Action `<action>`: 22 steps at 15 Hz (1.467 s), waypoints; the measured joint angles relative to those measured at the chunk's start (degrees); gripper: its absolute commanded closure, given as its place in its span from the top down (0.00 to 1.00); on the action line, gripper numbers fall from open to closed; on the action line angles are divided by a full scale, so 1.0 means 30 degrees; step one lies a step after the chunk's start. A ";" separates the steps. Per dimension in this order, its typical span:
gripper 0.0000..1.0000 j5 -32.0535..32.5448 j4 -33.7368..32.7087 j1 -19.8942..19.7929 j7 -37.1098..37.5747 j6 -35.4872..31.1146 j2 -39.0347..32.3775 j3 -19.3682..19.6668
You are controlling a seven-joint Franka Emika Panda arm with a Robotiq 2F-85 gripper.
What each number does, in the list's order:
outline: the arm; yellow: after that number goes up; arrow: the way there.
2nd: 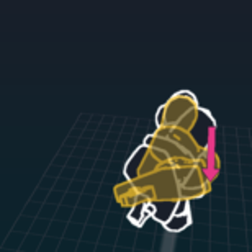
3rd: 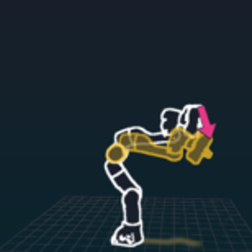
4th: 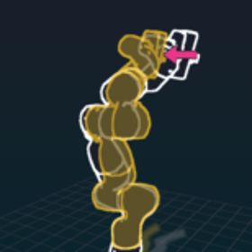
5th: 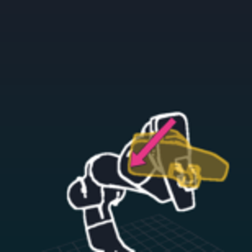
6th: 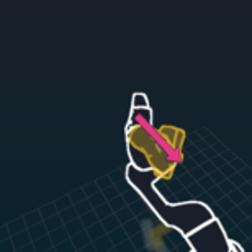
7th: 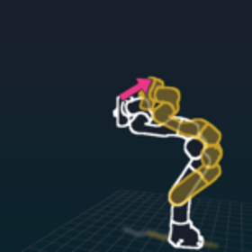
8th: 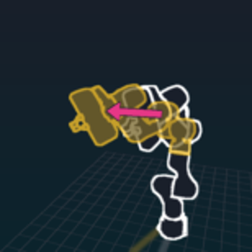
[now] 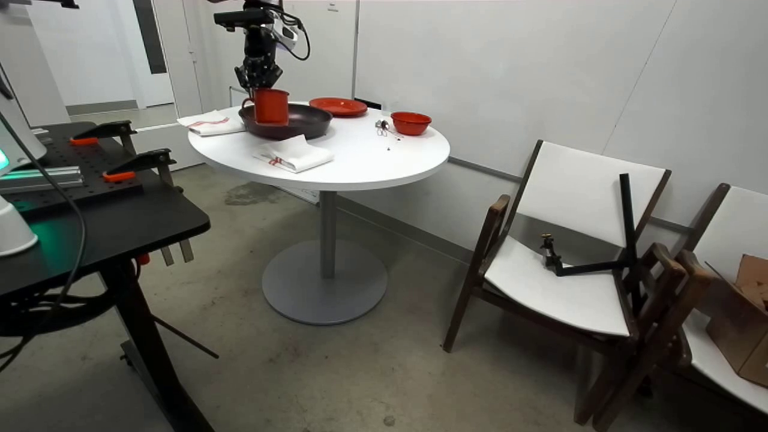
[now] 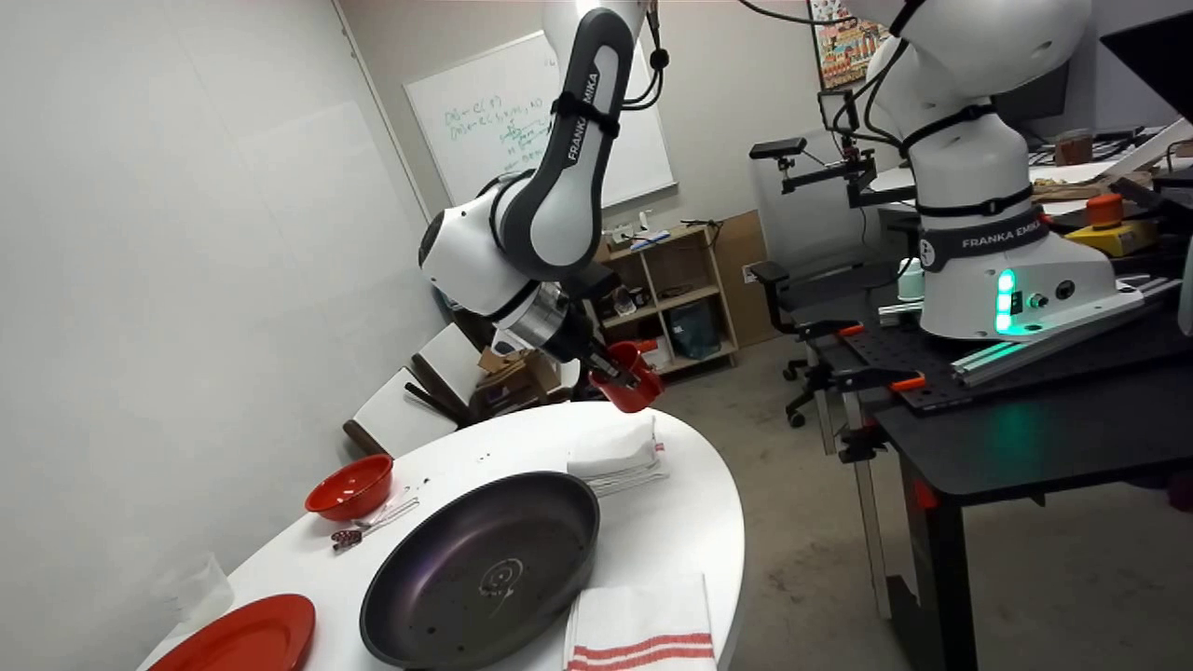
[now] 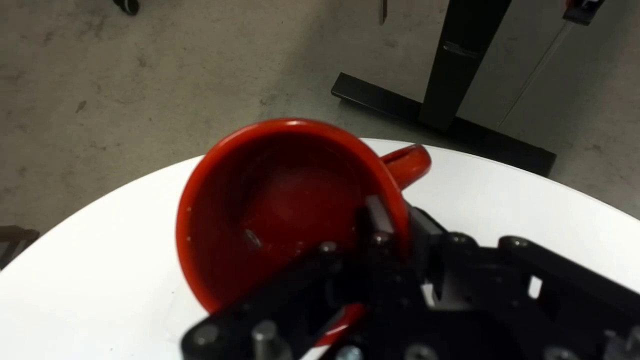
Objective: Move the cup to the left
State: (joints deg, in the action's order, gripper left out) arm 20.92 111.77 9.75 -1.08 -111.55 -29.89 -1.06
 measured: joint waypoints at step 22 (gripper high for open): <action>0.02 0.1174 0.0084 0.0577 -0.5640 -0.3040 -0.0169 -0.2521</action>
State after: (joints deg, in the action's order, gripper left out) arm 24.44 112.02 11.48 -18.00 -120.67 -30.40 -8.62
